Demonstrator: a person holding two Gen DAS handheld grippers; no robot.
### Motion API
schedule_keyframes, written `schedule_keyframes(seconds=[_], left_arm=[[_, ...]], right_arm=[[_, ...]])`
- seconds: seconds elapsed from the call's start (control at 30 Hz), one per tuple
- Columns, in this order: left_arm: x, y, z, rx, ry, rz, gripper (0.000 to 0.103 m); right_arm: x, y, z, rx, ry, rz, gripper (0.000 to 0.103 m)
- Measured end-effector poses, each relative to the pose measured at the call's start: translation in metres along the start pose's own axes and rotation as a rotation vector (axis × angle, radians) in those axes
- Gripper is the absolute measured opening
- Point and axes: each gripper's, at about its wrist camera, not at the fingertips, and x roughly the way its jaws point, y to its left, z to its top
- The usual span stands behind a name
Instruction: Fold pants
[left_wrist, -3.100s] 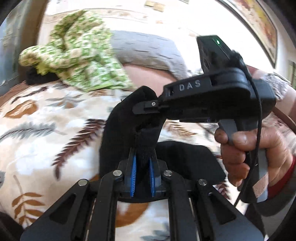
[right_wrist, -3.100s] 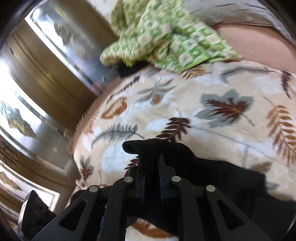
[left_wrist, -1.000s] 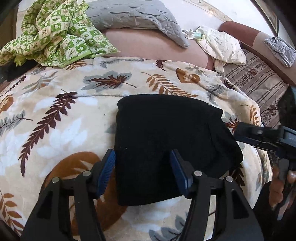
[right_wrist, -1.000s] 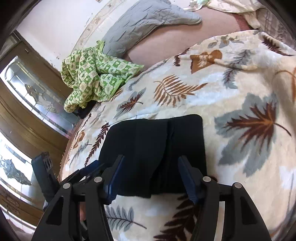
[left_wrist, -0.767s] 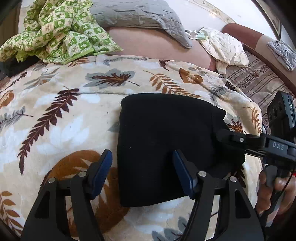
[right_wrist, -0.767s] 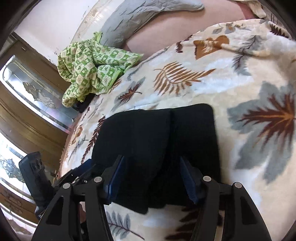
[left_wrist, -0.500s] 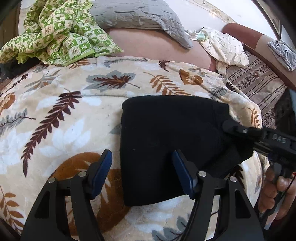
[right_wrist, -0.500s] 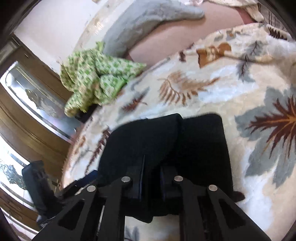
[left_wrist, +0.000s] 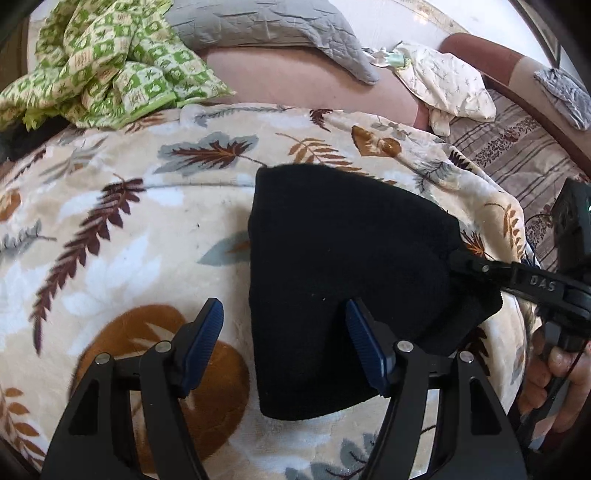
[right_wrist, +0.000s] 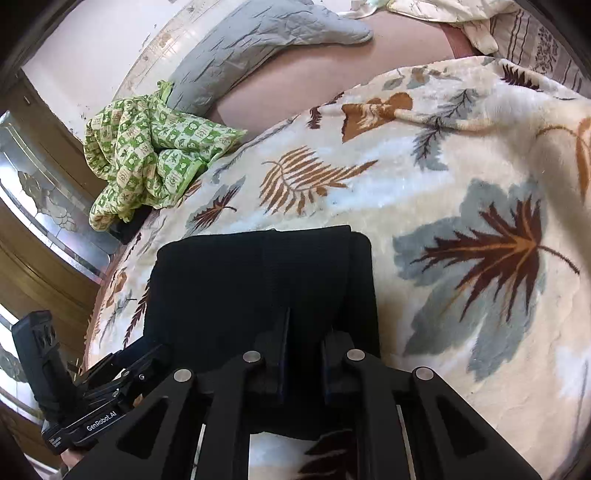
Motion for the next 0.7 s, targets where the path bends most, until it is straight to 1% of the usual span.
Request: schedule_keyframes(seconds=[0.03, 0.07, 0.13, 0.17, 0.23, 0.3, 0.37, 0.43, 0.5, 0.57, 0.6, 0.7], left_arm=[[-0.002, 0.000, 0.003, 0.008, -0.007, 0.009, 0.068], [-0.006, 0.001, 0.007, 0.010, -0.023, 0.022, 0.068], [-0.008, 0.004, 0.017, 0.003, -0.040, 0.025, 0.068], [-0.007, 0.004, 0.023, -0.001, -0.042, 0.029, 0.068], [-0.002, 0.005, 0.032, -0.002, -0.044, 0.042, 0.068], [0.006, 0.004, 0.040, 0.008, -0.044, 0.057, 0.068], [0.016, 0.002, 0.045, 0.011, -0.025, 0.072, 0.068], [0.026, 0.002, 0.047, 0.011, -0.008, 0.079, 0.068], [0.034, 0.002, 0.048, 0.011, 0.003, 0.098, 0.069], [0.040, 0.002, 0.048, 0.006, 0.013, 0.104, 0.069], [0.044, 0.003, 0.048, 0.001, 0.017, 0.111, 0.069], [0.047, 0.005, 0.045, -0.016, 0.013, 0.113, 0.070]], right_arm=[[-0.004, 0.001, 0.000, -0.014, -0.003, -0.004, 0.017], [-0.010, 0.006, 0.002, -0.039, -0.007, -0.025, 0.024], [-0.024, 0.011, 0.007, -0.064, -0.040, -0.097, 0.024], [-0.034, 0.015, 0.011, -0.077, -0.075, -0.101, 0.024], [-0.044, 0.021, 0.018, -0.091, -0.100, -0.063, 0.024], [-0.043, 0.031, 0.022, -0.129, -0.099, -0.031, 0.024], [-0.032, 0.044, 0.023, -0.173, -0.087, -0.023, 0.024], [-0.016, 0.049, 0.024, -0.188, -0.068, -0.018, 0.024], [0.000, 0.051, 0.024, -0.194, -0.045, -0.034, 0.023], [0.022, 0.045, 0.027, -0.184, -0.021, -0.083, 0.020], [0.031, 0.040, 0.029, -0.170, -0.004, -0.088, 0.020], [0.045, 0.031, 0.032, -0.137, -0.005, -0.062, 0.020]])
